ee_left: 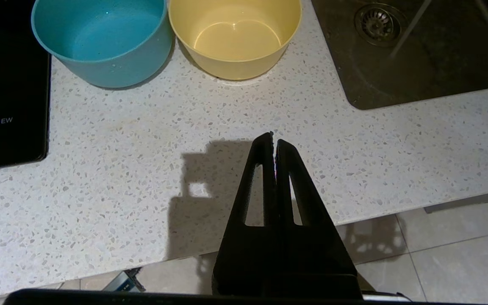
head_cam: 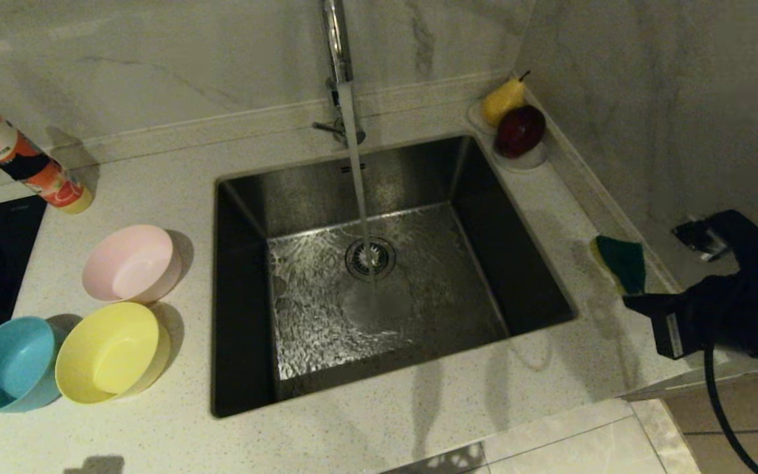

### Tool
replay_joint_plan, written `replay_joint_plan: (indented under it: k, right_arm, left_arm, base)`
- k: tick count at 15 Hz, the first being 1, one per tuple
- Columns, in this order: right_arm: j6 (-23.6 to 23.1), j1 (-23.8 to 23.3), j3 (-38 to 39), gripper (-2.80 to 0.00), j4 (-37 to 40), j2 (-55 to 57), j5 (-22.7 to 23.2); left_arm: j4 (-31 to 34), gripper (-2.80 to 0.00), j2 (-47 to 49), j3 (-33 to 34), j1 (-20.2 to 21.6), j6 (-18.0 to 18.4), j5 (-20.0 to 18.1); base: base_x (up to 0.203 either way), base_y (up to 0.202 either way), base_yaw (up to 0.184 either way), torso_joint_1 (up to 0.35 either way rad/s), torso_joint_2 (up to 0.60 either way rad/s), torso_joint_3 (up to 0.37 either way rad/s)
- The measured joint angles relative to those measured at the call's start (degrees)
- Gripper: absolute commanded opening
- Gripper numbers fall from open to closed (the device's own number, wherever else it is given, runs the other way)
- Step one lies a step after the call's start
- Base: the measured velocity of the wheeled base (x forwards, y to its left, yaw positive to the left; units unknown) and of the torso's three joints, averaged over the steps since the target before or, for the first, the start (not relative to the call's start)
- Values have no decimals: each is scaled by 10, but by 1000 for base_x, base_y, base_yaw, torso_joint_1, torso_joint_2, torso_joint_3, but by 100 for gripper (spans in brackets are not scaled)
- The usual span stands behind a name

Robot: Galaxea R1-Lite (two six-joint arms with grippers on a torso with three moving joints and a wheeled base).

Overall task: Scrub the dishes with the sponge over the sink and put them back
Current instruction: Pick up a bowl and the sponge

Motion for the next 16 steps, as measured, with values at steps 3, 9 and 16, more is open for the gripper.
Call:
replay_joint_plan:
  k: [3, 9, 16]
  right_arm:
    - [18, 47, -5, -280, 53, -42, 29]
    - [89, 173, -32, -280, 83, -56, 21]
    - [91, 172, -51, -280, 83, -27, 27]
  left_arm:
    - [0, -280, 0, 0, 0, 0, 0]
    - [0, -280, 0, 0, 0, 0, 0]
    - [0, -280, 0, 0, 0, 0, 0]
  base:
    - [0, 0, 0, 0, 0, 0]
    - [0, 0, 0, 0, 0, 0]
    - [0, 0, 0, 0, 0, 0]
